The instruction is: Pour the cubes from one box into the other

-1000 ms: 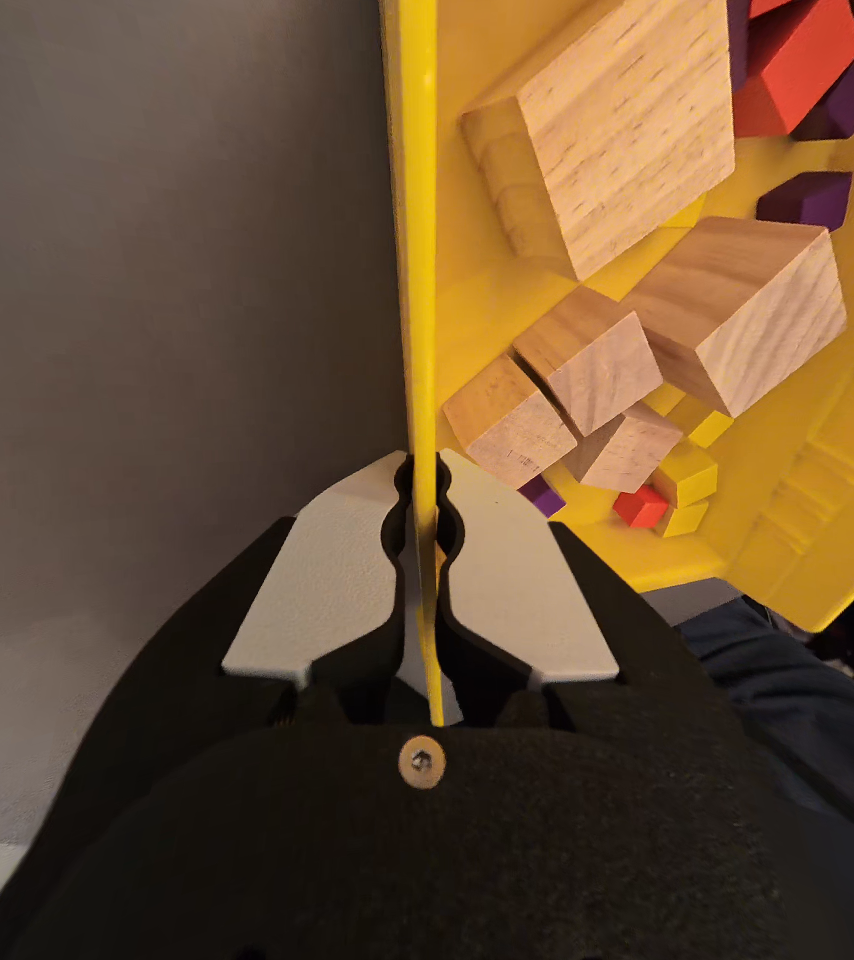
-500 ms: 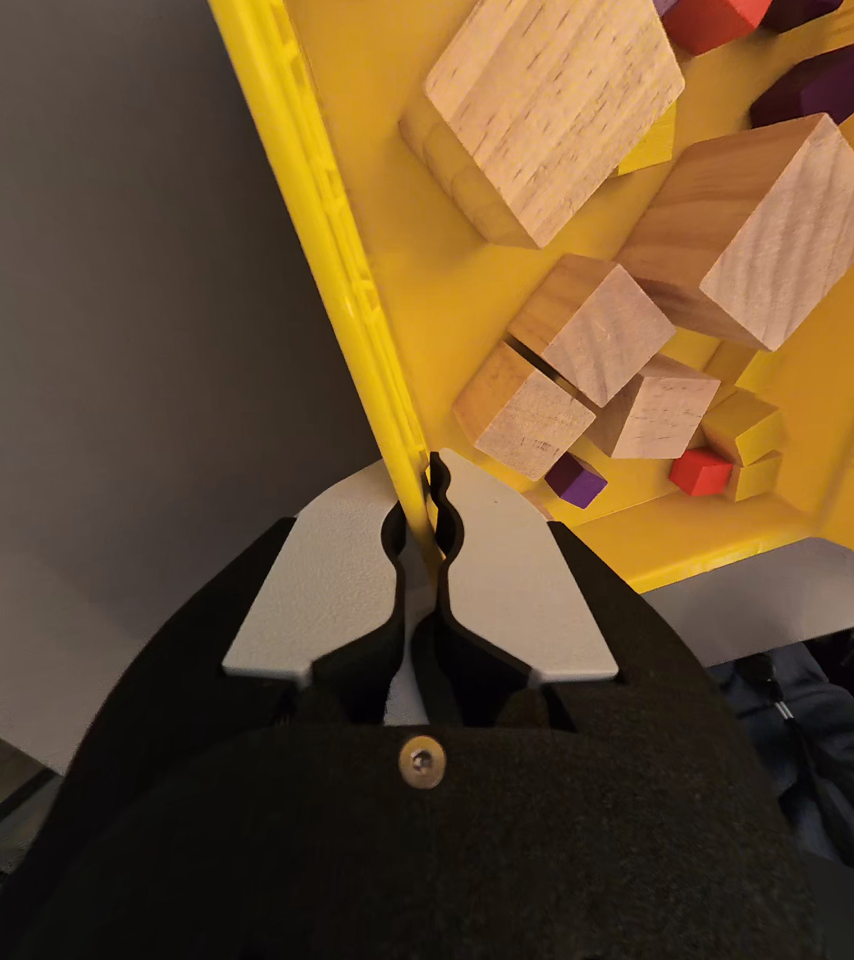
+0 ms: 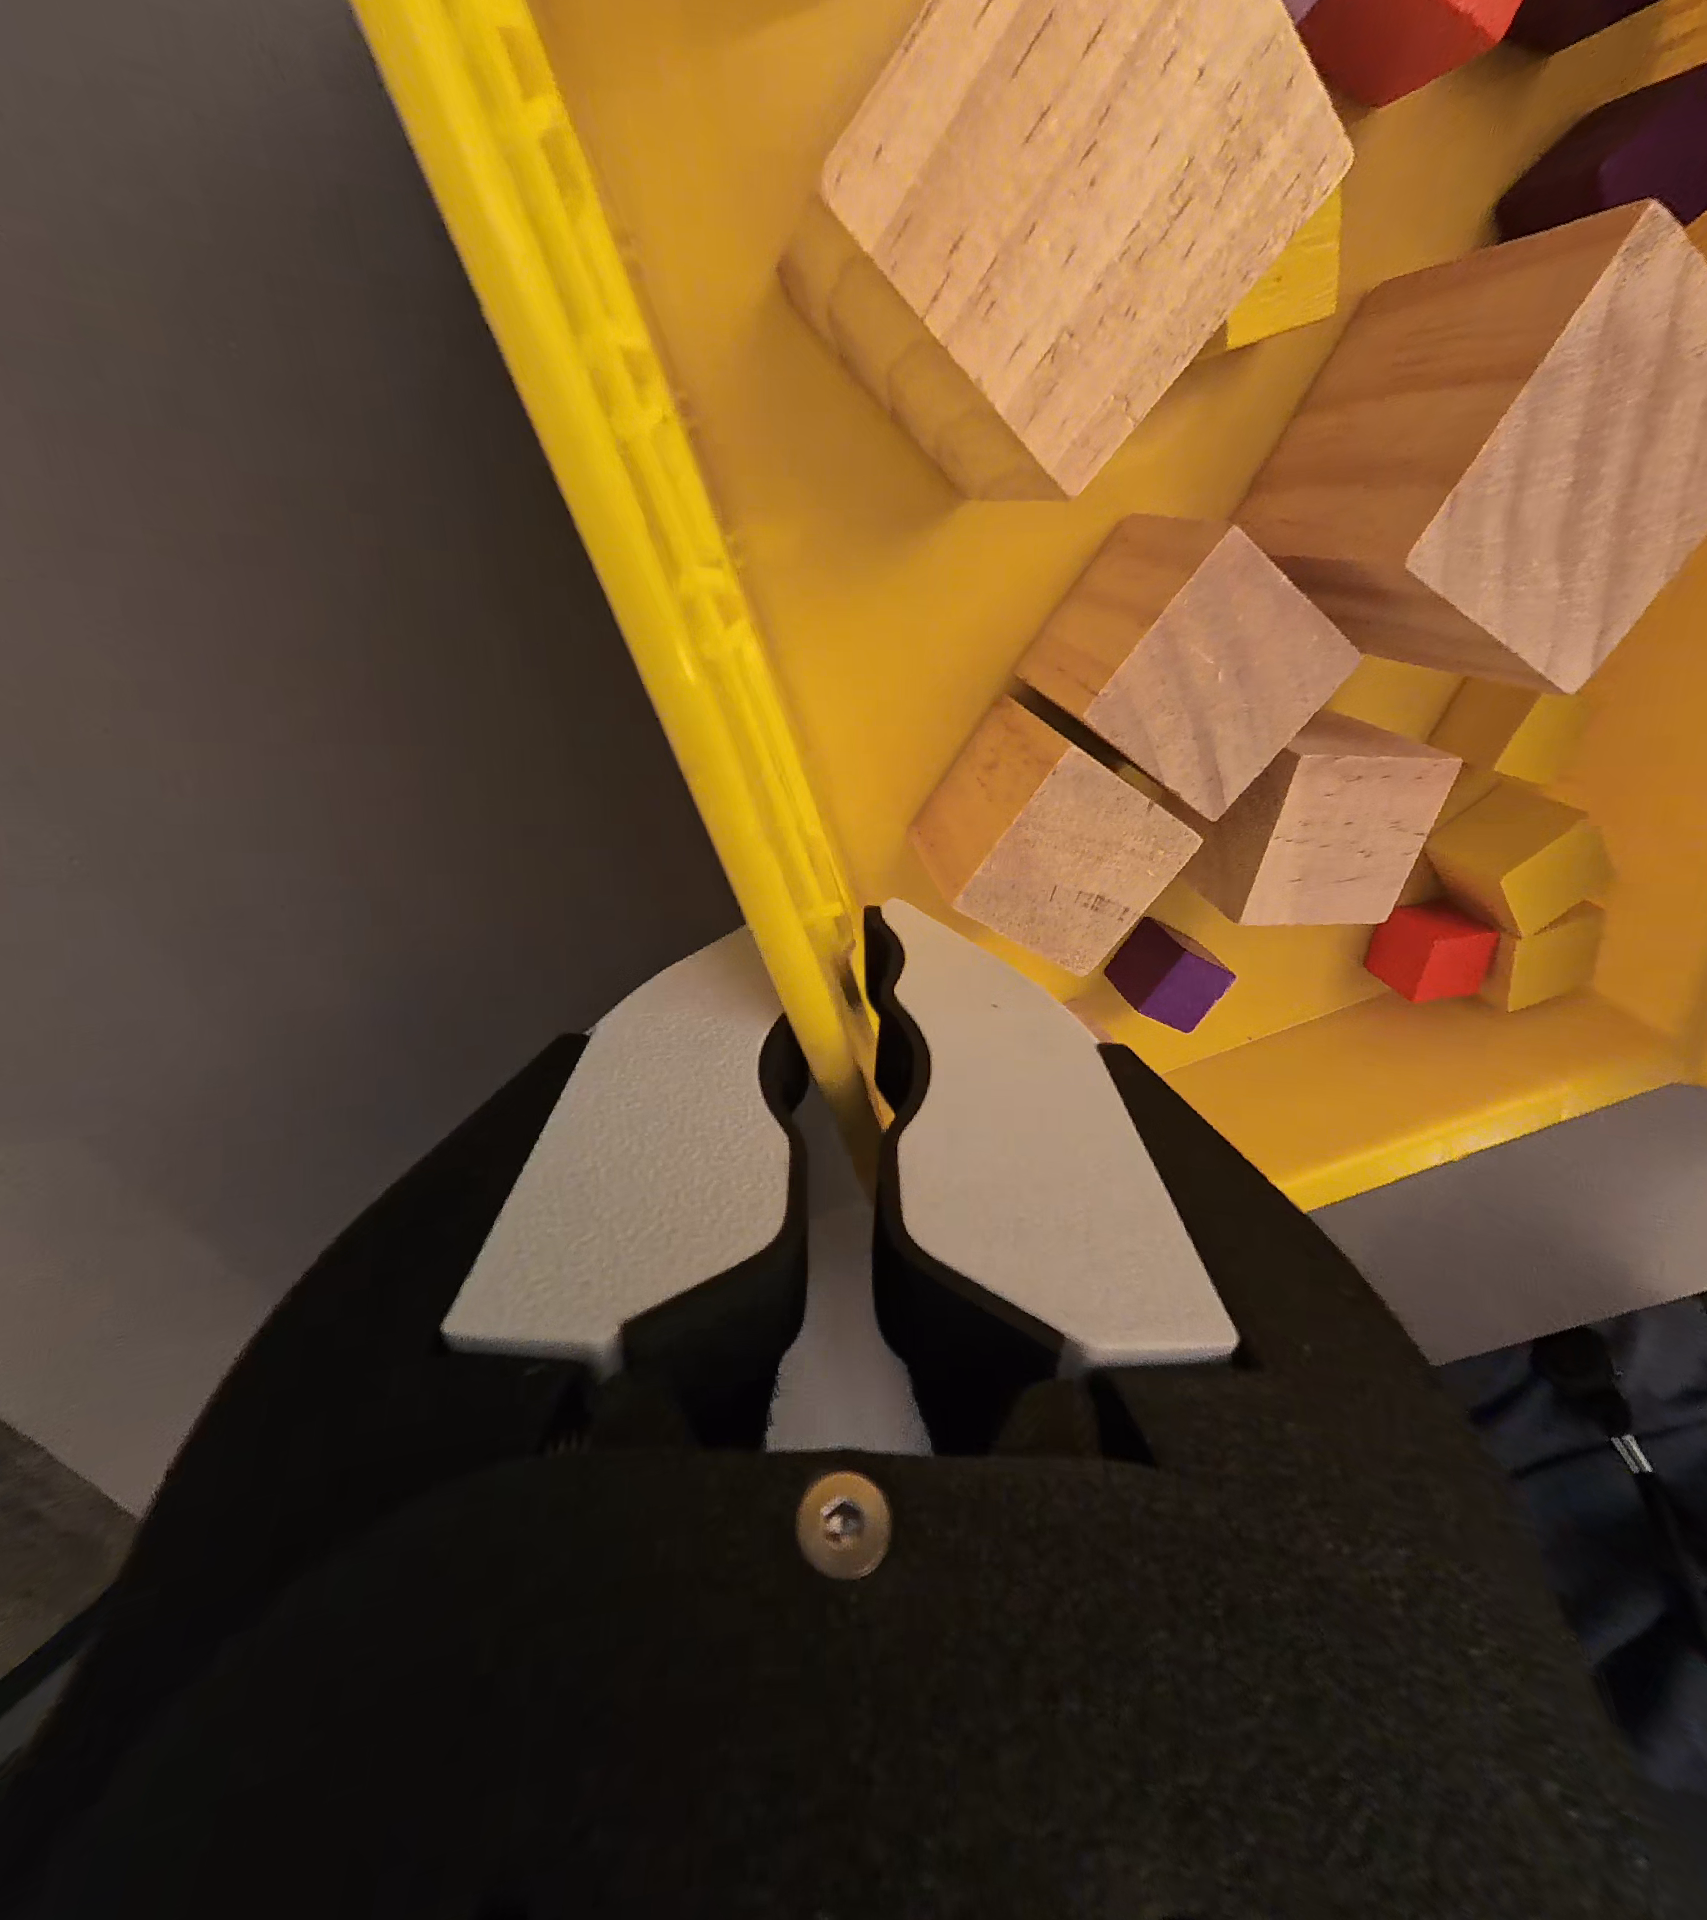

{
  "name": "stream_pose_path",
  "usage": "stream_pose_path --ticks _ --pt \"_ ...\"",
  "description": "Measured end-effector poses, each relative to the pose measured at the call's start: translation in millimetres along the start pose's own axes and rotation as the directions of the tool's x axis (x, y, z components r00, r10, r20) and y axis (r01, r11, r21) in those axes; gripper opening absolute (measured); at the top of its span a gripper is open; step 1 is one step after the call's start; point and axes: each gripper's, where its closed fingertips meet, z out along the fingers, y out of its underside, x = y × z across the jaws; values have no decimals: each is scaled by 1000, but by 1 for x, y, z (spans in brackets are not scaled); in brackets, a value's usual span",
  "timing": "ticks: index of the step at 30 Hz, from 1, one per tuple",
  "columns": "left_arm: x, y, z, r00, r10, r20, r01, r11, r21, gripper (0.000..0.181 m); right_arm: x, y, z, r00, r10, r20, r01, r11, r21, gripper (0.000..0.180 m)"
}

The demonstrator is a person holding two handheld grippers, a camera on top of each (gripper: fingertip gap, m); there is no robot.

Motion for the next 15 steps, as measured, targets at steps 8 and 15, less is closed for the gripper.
stream_pose_path --ticks 8,15 --pt "-5 -2 2 999 16 32 -17 1000 17 5 -252 -65 -169 794 -570 211 82 445 892 42" --pt "-4 -2 2 1000 -9 14 9 1000 29 5 -396 -16 -13 728 -578 369 377 787 488 41"
